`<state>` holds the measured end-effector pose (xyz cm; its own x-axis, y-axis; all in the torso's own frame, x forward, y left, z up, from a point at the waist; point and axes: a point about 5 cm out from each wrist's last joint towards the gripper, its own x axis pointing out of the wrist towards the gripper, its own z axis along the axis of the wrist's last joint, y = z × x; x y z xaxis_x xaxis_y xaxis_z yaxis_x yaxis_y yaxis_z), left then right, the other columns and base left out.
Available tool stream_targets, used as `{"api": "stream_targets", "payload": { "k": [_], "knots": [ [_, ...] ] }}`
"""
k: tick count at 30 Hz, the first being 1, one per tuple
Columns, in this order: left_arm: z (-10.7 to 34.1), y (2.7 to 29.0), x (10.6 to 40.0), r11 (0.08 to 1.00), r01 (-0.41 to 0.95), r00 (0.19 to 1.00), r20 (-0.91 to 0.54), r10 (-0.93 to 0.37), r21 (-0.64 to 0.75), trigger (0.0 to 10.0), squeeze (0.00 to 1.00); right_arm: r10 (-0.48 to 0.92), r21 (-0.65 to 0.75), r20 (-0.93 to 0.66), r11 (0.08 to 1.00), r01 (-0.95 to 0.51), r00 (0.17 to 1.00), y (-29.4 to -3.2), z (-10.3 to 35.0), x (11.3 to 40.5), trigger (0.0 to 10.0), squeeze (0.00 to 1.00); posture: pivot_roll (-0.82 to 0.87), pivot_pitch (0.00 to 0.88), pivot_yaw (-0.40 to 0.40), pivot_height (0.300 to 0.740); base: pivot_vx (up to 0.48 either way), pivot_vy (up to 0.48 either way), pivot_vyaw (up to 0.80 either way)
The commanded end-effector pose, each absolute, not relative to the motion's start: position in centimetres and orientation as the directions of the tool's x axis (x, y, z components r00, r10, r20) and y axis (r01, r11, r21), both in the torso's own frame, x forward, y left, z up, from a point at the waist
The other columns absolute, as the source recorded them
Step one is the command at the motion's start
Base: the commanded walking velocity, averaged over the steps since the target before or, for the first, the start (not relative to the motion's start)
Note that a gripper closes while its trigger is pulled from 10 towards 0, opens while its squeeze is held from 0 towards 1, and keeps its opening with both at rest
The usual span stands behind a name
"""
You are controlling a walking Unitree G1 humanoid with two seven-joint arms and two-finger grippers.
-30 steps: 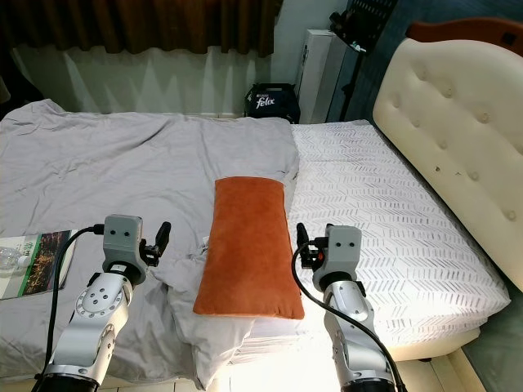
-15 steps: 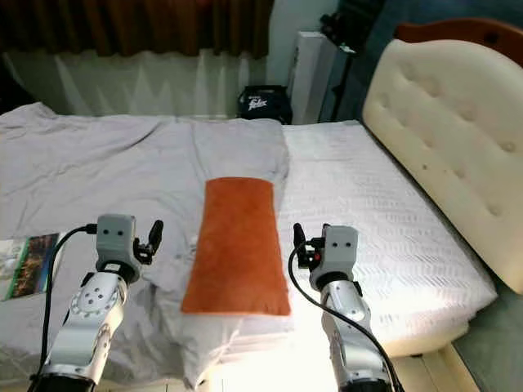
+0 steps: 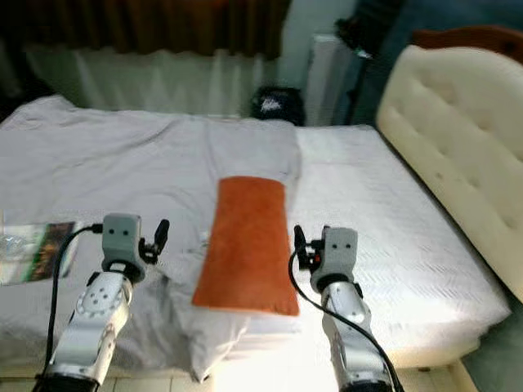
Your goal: Clean up the room
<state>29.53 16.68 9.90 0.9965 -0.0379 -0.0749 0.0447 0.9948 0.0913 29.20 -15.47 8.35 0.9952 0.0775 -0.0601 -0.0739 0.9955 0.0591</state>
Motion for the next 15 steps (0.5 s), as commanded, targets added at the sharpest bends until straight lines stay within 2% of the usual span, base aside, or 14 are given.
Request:
{"api": "stream_targets", "payload": {
  "k": [1,4,5,6,9,10,11,12,13,15],
  "knots": [
    [9.64,16.02,29.67,0.995,0.056,0.995,-0.09,-0.049,0.08,10.0,0.0,0.057,0.06,-0.069,0.997,-0.053,0.996,-16.09,8.32,29.16,10.0,0.0,0.03,0.0,-0.065,0.74,0.0,0.0,0.0],
    [9.6,16.02,29.67,0.996,0.056,0.995,-0.087,-0.049,0.075,10.0,0.0,0.051,0.058,-0.064,0.997,-0.048,0.997,-16.21,8.38,29.15,10.0,0.0,0.03,0.0,-0.065,0.74,0.0,0.0,0.0],
    [9.63,16.03,29.65,0.996,0.055,0.995,-0.083,-0.049,0.074,7.1,0.0,0.05,0.056,-0.062,0.997,-0.047,0.997,-16.25,8.41,29.12,10.0,0.0,0.03,0.0,-0.065,0.74,0.0,0.0,0.0],
    [9.77,16.0,29.6,0.996,0.057,0.996,-0.068,-0.052,0.068,0.0,0.0,0.05,0.053,-0.06,0.997,-0.047,0.997,-16.27,8.42,29.1,10.0,0.0,0.03,0.0,-0.065,0.74,0.0,0.0,0.0],
    [9.85,15.91,29.55,0.996,0.064,0.996,-0.06,-0.06,0.064,0.0,0.0,0.048,0.051,-0.059,0.998,-0.045,0.997,-16.3,8.43,29.08,10.0,0.0,0.03,0.0,-0.064,0.74,0.0,0.0,0.0],
    [9.78,15.89,29.56,0.996,0.064,0.996,-0.065,-0.059,0.069,0.0,0.0,0.045,0.049,-0.06,0.998,-0.043,0.997,-16.33,8.39,29.07,4.9,0.0,0.03,0.0,-0.064,0.74,0.0,0.0,0.0],
    [9.78,15.89,29.56,0.996,0.064,0.996,-0.065,-0.059,0.069,0.0,0.0,0.045,0.049,-0.06,0.998,-0.043,0.997,-16.33,8.39,29.07,4.9,0.0,0.03,0.0,-0.064,0.74,0.0,0.0,0.0],
    [10.04,15.83,29.55,0.996,0.073,0.997,-0.038,-0.071,0.052,0.0,0.0,0.044,0.047,-0.06,0.998,-0.042,0.997,-16.36,8.37,29.03,4.2,0.0,0.03,0.0,-0.063,0.74,0.0,0.0,0.0],
    [10.01,15.85,29.59,0.996,0.071,0.997,-0.044,-0.068,0.062,0.0,0.0,0.043,0.048,-0.059,0.998,-0.04,0.997,-16.38,8.37,29.01,0.0,0.0,0.03,0.0,-0.062,0.74,0.0,0.0,0.0],
    [9.99,15.87,29.62,0.995,0.07,0.997,-0.05,-0.067,0.07,0.0,0.0,0.041,0.052,-0.058,0.998,-0.038,0.997,-16.4,8.36,29.0,0.0,0.0,0.03,0.0,-0.061,0.74,0.0,0.0,0.0]
  ]
}}
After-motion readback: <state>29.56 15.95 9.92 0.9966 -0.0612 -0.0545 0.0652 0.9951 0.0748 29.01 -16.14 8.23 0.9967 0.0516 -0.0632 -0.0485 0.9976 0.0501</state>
